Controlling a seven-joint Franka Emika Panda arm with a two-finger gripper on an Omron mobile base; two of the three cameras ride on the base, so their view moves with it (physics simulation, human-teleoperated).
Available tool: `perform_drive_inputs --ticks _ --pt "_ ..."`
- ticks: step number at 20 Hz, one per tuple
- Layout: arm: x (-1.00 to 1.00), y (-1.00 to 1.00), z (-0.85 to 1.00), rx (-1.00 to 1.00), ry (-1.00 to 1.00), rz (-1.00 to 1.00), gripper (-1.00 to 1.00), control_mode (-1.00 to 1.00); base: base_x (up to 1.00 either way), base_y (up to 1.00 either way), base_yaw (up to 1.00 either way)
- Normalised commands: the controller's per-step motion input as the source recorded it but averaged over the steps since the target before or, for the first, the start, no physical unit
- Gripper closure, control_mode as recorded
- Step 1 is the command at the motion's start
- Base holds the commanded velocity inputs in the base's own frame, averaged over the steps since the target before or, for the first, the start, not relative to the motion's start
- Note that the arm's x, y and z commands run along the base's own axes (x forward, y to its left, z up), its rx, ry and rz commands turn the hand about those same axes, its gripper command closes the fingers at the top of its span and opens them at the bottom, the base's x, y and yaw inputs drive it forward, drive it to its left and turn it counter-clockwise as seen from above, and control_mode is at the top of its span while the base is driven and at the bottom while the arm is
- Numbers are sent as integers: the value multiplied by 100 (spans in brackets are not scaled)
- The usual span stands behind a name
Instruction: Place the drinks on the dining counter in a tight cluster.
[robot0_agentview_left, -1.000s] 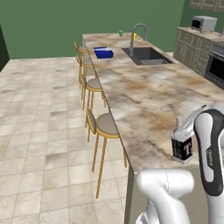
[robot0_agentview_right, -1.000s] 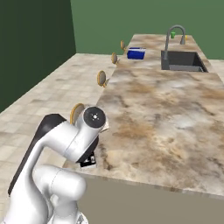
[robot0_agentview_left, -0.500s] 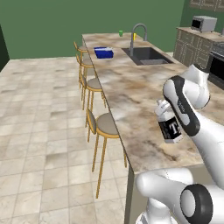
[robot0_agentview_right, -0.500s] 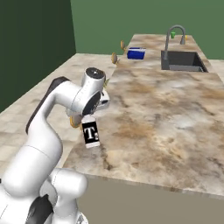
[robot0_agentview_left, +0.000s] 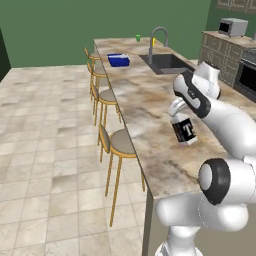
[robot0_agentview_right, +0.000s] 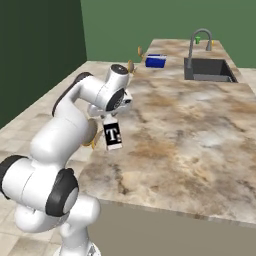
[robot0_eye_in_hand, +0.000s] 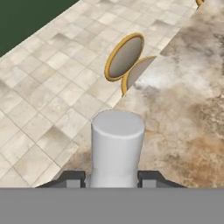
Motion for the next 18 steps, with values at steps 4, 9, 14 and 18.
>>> perform_drive_inputs --ticks 4,9,14,18 --pt "21 1 -12 14 -8 0 100 -100 0 0 0" --pt "-37 0 -14 28 -8 2 100 -100 0 0 0" --pt "-43 4 -39 21 -11 16 100 -100 0 0 0" --pt "-13 3 -9 3 -19 24 100 -100 0 0 0"
